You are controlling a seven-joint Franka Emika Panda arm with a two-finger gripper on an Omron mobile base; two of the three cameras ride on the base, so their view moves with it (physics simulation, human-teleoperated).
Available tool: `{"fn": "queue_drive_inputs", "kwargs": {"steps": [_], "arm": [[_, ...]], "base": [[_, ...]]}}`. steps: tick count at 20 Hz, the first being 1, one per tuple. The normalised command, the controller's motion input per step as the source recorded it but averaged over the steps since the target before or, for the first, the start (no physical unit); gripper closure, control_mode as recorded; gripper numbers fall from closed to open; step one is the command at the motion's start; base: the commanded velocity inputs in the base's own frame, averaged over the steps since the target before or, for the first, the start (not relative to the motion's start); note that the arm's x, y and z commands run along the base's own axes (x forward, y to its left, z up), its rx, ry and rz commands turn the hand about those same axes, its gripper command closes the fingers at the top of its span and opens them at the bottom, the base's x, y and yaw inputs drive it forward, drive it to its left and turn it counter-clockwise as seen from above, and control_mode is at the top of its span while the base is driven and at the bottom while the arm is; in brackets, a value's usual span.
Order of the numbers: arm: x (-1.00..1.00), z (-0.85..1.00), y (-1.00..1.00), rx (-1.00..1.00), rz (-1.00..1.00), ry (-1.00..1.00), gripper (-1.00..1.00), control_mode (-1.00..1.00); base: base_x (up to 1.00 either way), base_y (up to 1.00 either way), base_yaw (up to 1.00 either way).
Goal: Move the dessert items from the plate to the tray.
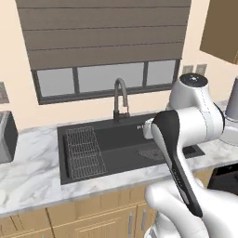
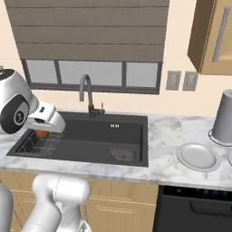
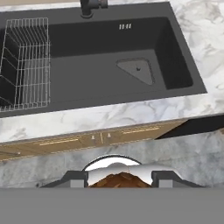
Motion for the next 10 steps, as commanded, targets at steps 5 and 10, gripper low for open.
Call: {"fn": "queue_drive_inputs", "kwargs": {"steps": [5, 10], "arm": [[0.00, 0.00, 0.00, 0.00, 0.00, 0.00, 1.00, 1.00], [0.00, 0.00, 0.00, 0.00, 0.00, 0.00, 1.00, 1.00]], "base": [[0.00, 1.00, 0.04], [0.00, 1.00, 0.07]]}}
